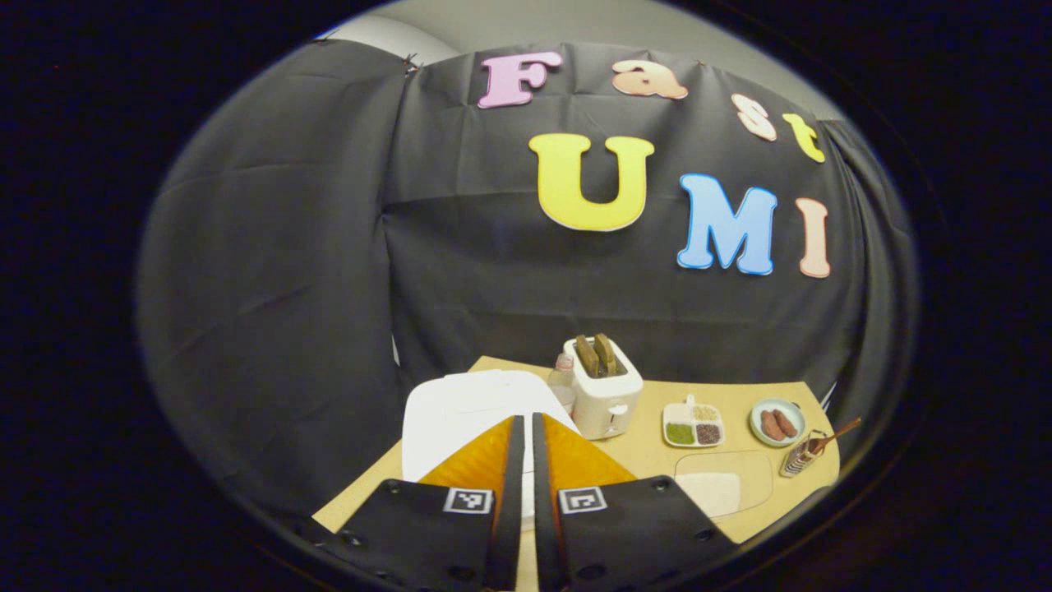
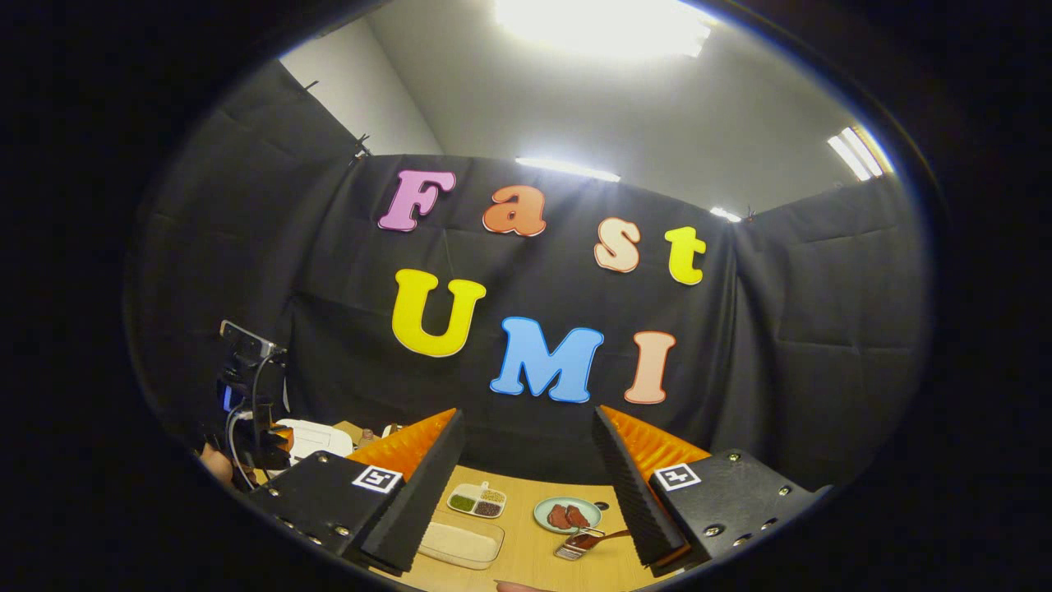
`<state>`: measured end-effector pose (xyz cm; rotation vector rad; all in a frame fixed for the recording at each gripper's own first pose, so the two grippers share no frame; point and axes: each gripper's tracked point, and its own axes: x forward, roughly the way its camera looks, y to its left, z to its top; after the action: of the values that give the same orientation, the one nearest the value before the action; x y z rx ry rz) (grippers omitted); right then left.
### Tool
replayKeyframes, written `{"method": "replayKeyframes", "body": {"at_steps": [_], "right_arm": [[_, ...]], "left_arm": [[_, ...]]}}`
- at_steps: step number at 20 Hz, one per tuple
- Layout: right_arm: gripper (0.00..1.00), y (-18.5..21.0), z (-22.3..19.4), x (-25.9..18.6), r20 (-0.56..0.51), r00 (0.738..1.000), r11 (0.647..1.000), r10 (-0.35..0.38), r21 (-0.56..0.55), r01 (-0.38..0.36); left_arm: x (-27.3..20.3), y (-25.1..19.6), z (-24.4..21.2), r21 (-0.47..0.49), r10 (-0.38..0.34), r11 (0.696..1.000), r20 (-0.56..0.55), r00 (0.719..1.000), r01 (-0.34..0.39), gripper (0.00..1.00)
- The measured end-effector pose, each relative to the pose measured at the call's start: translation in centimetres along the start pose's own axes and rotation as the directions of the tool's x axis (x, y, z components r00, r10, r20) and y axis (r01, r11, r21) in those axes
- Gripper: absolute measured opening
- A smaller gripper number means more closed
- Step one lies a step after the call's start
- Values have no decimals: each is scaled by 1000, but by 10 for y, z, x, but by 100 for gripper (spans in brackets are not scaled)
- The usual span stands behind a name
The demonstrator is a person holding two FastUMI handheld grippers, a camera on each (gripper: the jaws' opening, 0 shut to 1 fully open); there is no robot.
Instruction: Close the left gripper, press the button to open the rice cooker; take a wooden spoon from the chopstick holder with the right hand, scoop a spoonful of rice and pour it into the rice cooker, then put the wooden spoon back into the chopstick holder.
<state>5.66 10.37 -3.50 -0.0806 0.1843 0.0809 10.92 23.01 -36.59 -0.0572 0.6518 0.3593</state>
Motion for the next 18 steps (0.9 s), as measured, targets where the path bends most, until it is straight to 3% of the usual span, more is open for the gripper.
{"method": "replayKeyframes", "body": {"at_steps": [3,9,13,15,18], "right_arm": [[95,15,-10,10,-62,998,999,25,-27,-27],[95,22,-25,22,-129,992,997,12,-69,-22],[95,22,-29,25,-153,988,997,3,-71,-14],[95,24,-28,25,-150,989,998,4,-66,-14],[95,28,-28,22,-146,989,998,12,-67,-21]], "left_arm": [[39,20,-16,56,55,997,-18,998,-53,10],[109,28,-87,44,69,997,-209,975,-61,10],[110,25,-118,89,81,994,-300,951,-57,10],[113,26,-109,137,90,989,-274,958,-54,10],[105,27,-80,133,97,988,-172,980,-75,10]]}}
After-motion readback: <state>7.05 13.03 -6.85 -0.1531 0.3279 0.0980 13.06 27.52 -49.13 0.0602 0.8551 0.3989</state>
